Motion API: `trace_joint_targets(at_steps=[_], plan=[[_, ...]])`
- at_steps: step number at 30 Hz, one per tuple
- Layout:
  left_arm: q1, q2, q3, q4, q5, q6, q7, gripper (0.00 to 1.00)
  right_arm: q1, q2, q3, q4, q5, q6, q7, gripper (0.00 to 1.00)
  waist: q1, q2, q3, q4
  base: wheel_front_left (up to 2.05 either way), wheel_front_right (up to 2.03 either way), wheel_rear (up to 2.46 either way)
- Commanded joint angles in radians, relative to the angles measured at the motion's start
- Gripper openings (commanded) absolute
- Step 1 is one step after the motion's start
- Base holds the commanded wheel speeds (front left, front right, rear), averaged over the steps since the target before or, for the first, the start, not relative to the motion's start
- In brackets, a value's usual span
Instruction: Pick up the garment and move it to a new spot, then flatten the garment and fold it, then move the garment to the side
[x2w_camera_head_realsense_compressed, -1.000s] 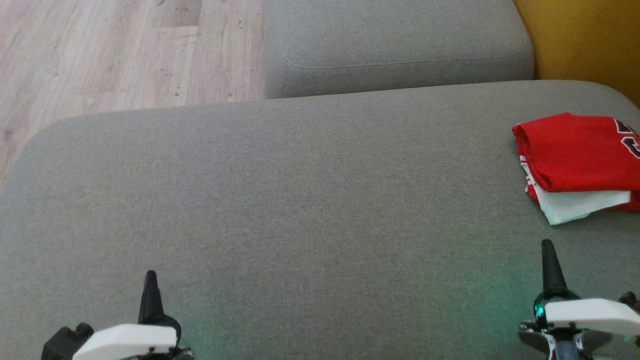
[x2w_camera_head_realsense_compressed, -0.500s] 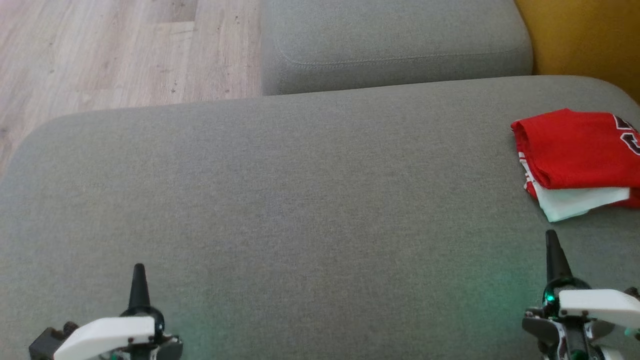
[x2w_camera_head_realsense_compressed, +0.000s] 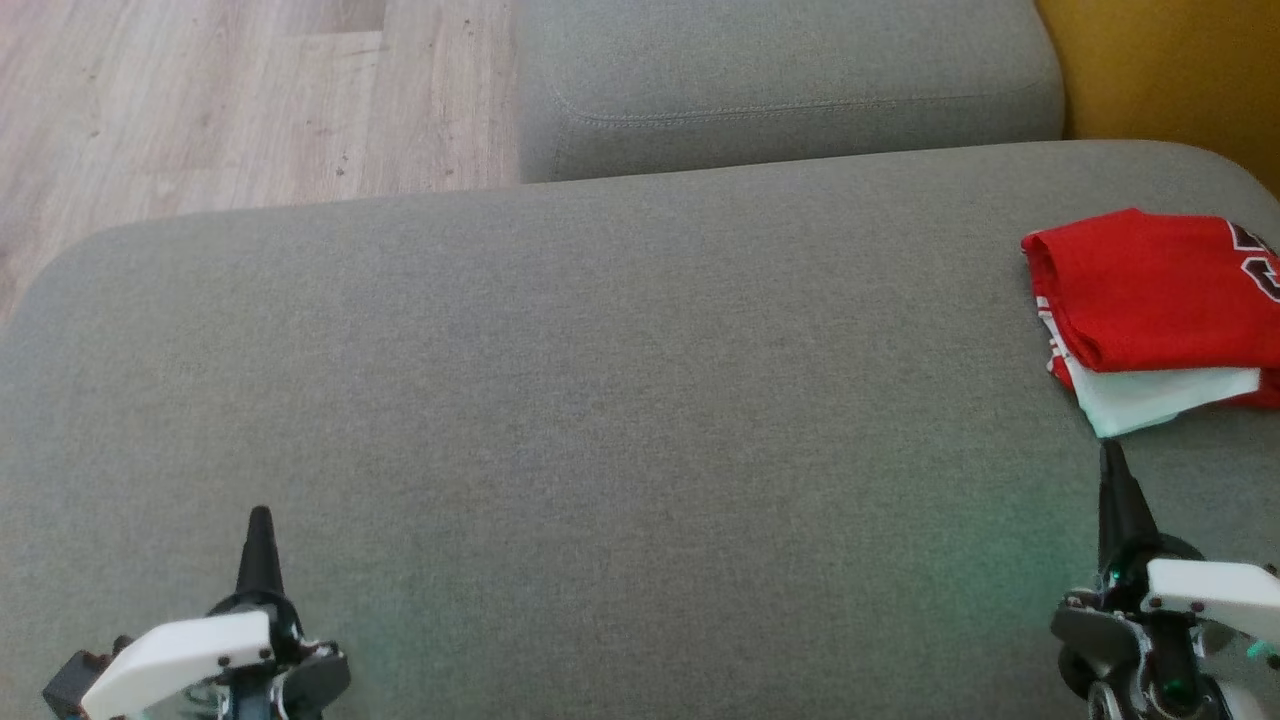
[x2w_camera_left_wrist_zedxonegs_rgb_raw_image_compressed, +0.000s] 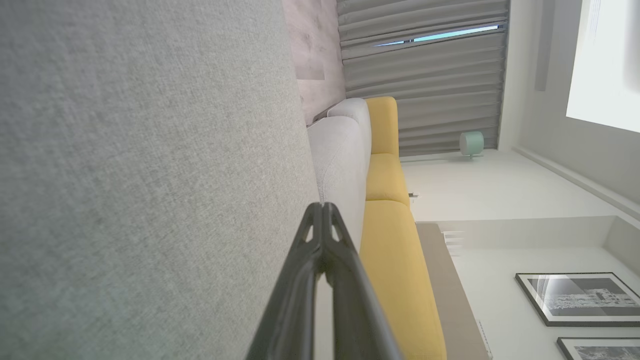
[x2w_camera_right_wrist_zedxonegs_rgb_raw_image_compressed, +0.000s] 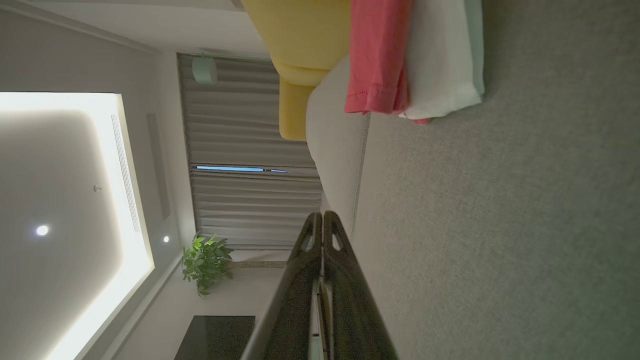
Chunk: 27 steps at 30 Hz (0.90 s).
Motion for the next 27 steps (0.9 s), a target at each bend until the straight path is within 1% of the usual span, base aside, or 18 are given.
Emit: trace_joint_targets(at_steps=[1,8,27], plan=[[-0.069,0.01,0.046,-0.023,-0.04,-0.014,0.012,0.0,-0.073,-0.023,0.01,-0.031,0.044,-0.001,0.014,0.0,0.0,0.0,0.002,-0.001,0.0,0.0,0.0],[-0.086,0.009,0.069,-0.016,-0.116,-0.028,0.032,0.0,-0.09,-0.022,-0.001,-0.027,0.119,-0.001,0.034,0.0,0.0,0.0,0.006,-0.004,0.0,0.0,0.0],[-0.087,0.003,0.078,-0.016,-0.109,-0.028,0.038,0.0,-0.091,-0.017,-0.008,-0.027,0.113,-0.001,0.04,0.0,0.0,0.0,0.006,-0.004,0.0,0.0,0.0]])
